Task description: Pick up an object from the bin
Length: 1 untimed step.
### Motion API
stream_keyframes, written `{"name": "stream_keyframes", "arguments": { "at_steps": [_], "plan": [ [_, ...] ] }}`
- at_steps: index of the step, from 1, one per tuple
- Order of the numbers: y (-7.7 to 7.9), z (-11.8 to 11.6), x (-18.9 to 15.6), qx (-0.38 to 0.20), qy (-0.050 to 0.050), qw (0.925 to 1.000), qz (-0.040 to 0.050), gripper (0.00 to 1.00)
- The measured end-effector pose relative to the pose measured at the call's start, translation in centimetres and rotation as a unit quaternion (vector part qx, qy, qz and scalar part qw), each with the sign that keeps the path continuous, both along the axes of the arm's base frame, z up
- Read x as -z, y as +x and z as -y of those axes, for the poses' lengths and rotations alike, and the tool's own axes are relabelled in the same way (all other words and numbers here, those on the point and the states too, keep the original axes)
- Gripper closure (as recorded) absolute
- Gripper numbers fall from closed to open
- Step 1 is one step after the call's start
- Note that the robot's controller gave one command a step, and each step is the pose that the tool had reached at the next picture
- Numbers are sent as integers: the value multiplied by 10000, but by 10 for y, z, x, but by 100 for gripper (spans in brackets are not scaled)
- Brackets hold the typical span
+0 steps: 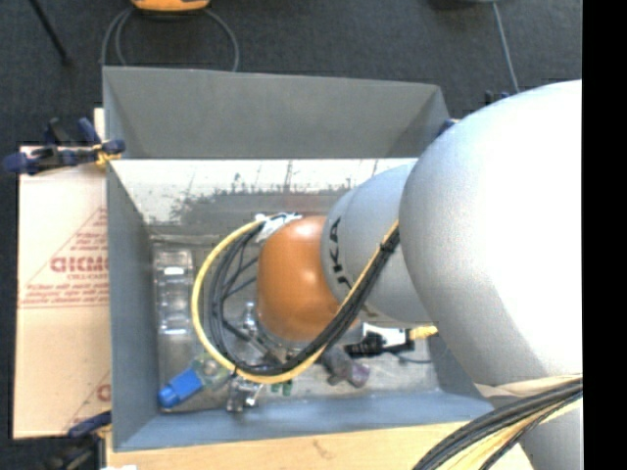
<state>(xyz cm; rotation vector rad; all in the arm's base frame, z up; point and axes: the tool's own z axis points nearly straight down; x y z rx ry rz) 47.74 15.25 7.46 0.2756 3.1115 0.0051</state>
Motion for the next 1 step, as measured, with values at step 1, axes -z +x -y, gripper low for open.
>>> {"name": "stream_keyframes", "arguments": {
  "at_steps": [1],
  "plan": [
    [-1,-1,0,16,13,10000,-6,100]
  ]
}}
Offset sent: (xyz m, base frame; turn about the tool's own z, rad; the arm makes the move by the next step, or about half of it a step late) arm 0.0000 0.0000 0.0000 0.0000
